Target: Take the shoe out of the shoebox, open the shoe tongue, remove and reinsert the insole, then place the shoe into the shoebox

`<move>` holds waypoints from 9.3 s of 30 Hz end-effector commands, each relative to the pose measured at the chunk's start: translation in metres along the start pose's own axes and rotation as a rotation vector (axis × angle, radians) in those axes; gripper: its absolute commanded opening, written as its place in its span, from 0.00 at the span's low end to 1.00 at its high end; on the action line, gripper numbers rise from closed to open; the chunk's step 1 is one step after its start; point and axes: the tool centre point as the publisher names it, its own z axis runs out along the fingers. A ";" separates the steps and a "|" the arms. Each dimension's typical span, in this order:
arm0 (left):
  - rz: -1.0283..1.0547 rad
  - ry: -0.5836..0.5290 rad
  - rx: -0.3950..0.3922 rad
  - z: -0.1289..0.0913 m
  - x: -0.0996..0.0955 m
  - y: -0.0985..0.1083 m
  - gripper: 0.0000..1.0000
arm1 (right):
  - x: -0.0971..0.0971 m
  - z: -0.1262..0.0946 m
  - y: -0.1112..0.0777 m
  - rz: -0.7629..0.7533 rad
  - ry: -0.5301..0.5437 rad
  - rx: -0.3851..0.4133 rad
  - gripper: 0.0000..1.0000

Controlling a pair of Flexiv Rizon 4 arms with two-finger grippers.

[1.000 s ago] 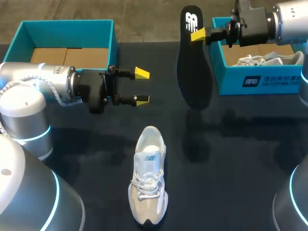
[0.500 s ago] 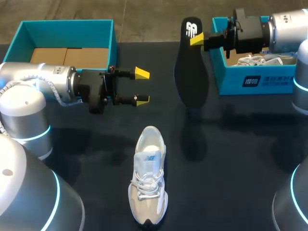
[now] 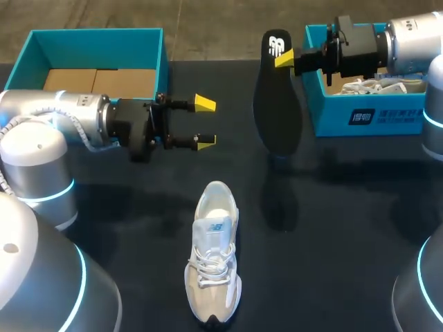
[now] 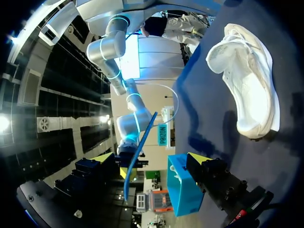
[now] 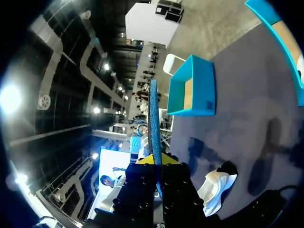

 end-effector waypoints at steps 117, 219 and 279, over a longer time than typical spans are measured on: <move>-0.414 0.097 0.031 0.010 -0.005 0.026 0.00 | -0.025 -0.003 -0.043 0.207 -0.022 0.056 1.00; -3.064 -0.082 0.158 -0.003 -0.010 0.021 0.00 | -0.025 -0.003 -0.043 0.207 -0.022 0.056 1.00; -3.177 -0.077 0.113 0.016 0.012 0.039 0.00 | 0.086 0.044 -0.060 0.023 -1.140 0.023 1.00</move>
